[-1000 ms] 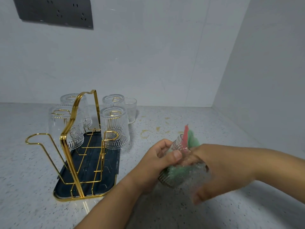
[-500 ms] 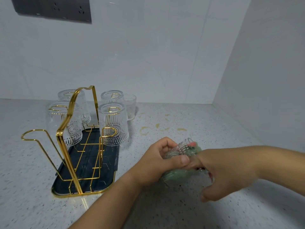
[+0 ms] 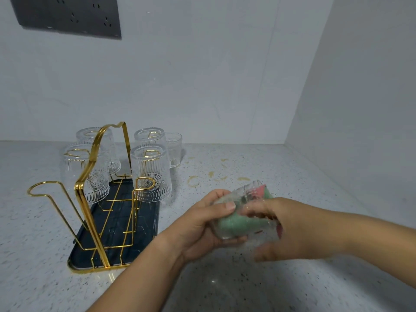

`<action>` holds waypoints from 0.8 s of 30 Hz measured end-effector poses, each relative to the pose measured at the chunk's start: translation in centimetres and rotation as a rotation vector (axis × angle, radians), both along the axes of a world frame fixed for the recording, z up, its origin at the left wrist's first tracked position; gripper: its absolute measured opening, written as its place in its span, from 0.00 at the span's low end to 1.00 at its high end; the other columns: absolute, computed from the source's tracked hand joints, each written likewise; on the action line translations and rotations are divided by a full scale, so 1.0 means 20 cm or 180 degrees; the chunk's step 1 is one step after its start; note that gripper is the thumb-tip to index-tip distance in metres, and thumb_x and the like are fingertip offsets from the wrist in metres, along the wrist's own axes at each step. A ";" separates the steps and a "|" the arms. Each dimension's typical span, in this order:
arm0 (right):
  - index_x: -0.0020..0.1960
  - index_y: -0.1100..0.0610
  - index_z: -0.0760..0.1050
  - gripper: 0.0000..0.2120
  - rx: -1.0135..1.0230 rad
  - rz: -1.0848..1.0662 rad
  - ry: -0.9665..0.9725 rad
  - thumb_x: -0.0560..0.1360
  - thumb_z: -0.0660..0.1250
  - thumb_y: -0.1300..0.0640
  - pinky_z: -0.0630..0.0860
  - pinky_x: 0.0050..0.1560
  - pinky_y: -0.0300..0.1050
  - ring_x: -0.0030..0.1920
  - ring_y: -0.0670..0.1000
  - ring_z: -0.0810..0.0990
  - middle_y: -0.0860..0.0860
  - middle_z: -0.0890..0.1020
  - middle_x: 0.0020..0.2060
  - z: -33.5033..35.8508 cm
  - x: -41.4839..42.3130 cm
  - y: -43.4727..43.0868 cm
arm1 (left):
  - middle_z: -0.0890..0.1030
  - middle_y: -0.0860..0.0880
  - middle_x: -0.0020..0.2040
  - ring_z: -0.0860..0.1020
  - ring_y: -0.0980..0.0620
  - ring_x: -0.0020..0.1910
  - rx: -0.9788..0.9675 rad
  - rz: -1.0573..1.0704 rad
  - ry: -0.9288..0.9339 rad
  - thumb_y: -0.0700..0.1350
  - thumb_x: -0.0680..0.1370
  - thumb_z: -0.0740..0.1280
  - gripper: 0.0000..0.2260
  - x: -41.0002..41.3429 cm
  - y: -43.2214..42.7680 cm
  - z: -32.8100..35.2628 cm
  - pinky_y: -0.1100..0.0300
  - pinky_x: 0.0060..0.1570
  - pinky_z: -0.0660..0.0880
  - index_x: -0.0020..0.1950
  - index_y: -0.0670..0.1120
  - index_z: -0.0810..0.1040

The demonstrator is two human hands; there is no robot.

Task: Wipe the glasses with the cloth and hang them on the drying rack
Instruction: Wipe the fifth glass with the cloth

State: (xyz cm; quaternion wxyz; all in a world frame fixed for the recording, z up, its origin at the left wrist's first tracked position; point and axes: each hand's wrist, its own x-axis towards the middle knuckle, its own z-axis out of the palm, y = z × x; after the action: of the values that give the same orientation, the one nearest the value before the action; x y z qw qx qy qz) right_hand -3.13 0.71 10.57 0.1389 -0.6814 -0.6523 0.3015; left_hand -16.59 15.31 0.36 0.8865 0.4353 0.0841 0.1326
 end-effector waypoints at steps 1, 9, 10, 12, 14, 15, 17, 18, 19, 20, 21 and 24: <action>0.56 0.41 0.76 0.17 0.0098 -0.0094 0.0199 0.74 0.77 0.56 0.75 0.44 0.27 0.42 0.30 0.80 0.31 0.82 0.44 0.00 0.01 0.01 | 0.84 0.37 0.56 0.85 0.42 0.48 0.0006 0.0098 0.0036 0.46 0.57 0.89 0.41 0.01 0.00 0.00 0.49 0.39 0.84 0.64 0.42 0.74; 0.65 0.43 0.78 0.18 0.0329 0.0484 -0.0595 0.76 0.74 0.47 0.77 0.62 0.43 0.61 0.40 0.78 0.35 0.77 0.60 0.04 0.02 0.02 | 0.86 0.39 0.51 0.86 0.44 0.42 0.0253 0.0197 0.0208 0.57 0.73 0.72 0.31 0.01 0.01 -0.01 0.59 0.33 0.80 0.70 0.40 0.79; 0.67 0.42 0.77 0.20 0.0269 0.0600 -0.0638 0.76 0.73 0.46 0.75 0.65 0.42 0.65 0.40 0.76 0.35 0.76 0.63 0.05 0.02 0.02 | 0.86 0.40 0.48 0.86 0.45 0.39 0.0275 0.0166 0.0221 0.58 0.73 0.71 0.28 0.01 0.00 0.00 0.59 0.33 0.80 0.67 0.41 0.81; 0.69 0.41 0.75 0.21 0.0232 0.0702 -0.0563 0.77 0.73 0.46 0.72 0.68 0.38 0.68 0.38 0.73 0.34 0.75 0.65 0.05 0.02 0.01 | 0.86 0.41 0.47 0.85 0.47 0.39 0.0347 0.0187 0.0225 0.59 0.72 0.71 0.28 0.01 0.00 -0.01 0.59 0.34 0.81 0.66 0.41 0.82; 0.71 0.39 0.74 0.24 0.0308 0.0771 -0.0524 0.77 0.74 0.48 0.64 0.70 0.28 0.71 0.33 0.68 0.30 0.72 0.67 0.05 0.03 0.01 | 0.86 0.43 0.47 0.85 0.48 0.40 0.0379 0.0260 0.0221 0.58 0.72 0.72 0.30 0.02 0.00 -0.01 0.58 0.35 0.81 0.67 0.40 0.80; 0.72 0.35 0.71 0.26 0.0303 0.0811 -0.0550 0.77 0.74 0.49 0.57 0.69 0.22 0.72 0.29 0.62 0.25 0.68 0.68 0.04 0.03 0.01 | 0.86 0.43 0.47 0.85 0.48 0.40 0.0395 0.0290 0.0202 0.59 0.71 0.73 0.32 0.02 0.00 -0.01 0.58 0.35 0.81 0.68 0.39 0.80; 0.70 0.25 0.64 0.29 0.0061 0.0878 -0.0650 0.78 0.72 0.48 0.48 0.67 0.17 0.71 0.23 0.53 0.16 0.60 0.66 0.03 0.02 0.02 | 0.87 0.42 0.48 0.85 0.48 0.40 0.0454 0.0366 0.0183 0.59 0.70 0.73 0.32 0.03 0.00 -0.01 0.58 0.35 0.81 0.66 0.39 0.80; 0.68 0.23 0.63 0.29 -0.0068 0.0906 -0.0650 0.78 0.72 0.48 0.50 0.68 0.18 0.70 0.22 0.54 0.15 0.59 0.65 0.02 0.02 0.02 | 0.87 0.42 0.48 0.85 0.48 0.40 0.0472 0.0411 0.0184 0.59 0.71 0.73 0.30 0.03 -0.01 -0.01 0.58 0.35 0.81 0.65 0.39 0.81; 0.69 0.25 0.65 0.29 -0.0159 0.0914 -0.0585 0.78 0.72 0.50 0.54 0.69 0.22 0.70 0.24 0.58 0.17 0.62 0.64 0.01 0.02 0.03 | 0.86 0.41 0.50 0.85 0.47 0.41 0.0516 0.0458 0.0205 0.59 0.71 0.73 0.30 0.03 -0.01 -0.02 0.57 0.35 0.81 0.64 0.39 0.81; 0.71 0.30 0.66 0.29 -0.0215 0.0872 -0.0470 0.78 0.72 0.53 0.59 0.70 0.25 0.70 0.26 0.62 0.20 0.66 0.65 0.00 0.02 0.03 | 0.86 0.39 0.52 0.84 0.46 0.42 0.0564 0.0539 0.0209 0.59 0.71 0.73 0.31 0.04 -0.02 -0.02 0.57 0.35 0.80 0.65 0.37 0.80; 0.74 0.35 0.67 0.30 -0.0254 0.0801 -0.0333 0.78 0.72 0.56 0.62 0.71 0.28 0.69 0.28 0.66 0.24 0.69 0.66 -0.01 0.02 0.04 | 0.85 0.36 0.54 0.83 0.44 0.43 0.0614 0.0653 0.0169 0.60 0.71 0.73 0.34 0.05 -0.02 -0.03 0.56 0.35 0.79 0.66 0.34 0.77; 0.75 0.49 0.71 0.29 -0.0321 0.0611 0.0849 0.78 0.69 0.67 0.66 0.74 0.36 0.72 0.39 0.72 0.40 0.76 0.71 0.00 0.02 0.06 | 0.84 0.35 0.51 0.83 0.42 0.42 0.0729 0.1039 -0.0074 0.59 0.70 0.77 0.33 0.05 -0.02 -0.04 0.55 0.35 0.78 0.61 0.36 0.74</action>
State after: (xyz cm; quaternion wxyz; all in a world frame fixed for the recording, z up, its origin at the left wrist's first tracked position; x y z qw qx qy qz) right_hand -2.71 1.85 10.48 0.1605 -0.5761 -0.6742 0.4334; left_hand -15.65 14.90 -0.37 0.7988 0.5123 0.1277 0.2884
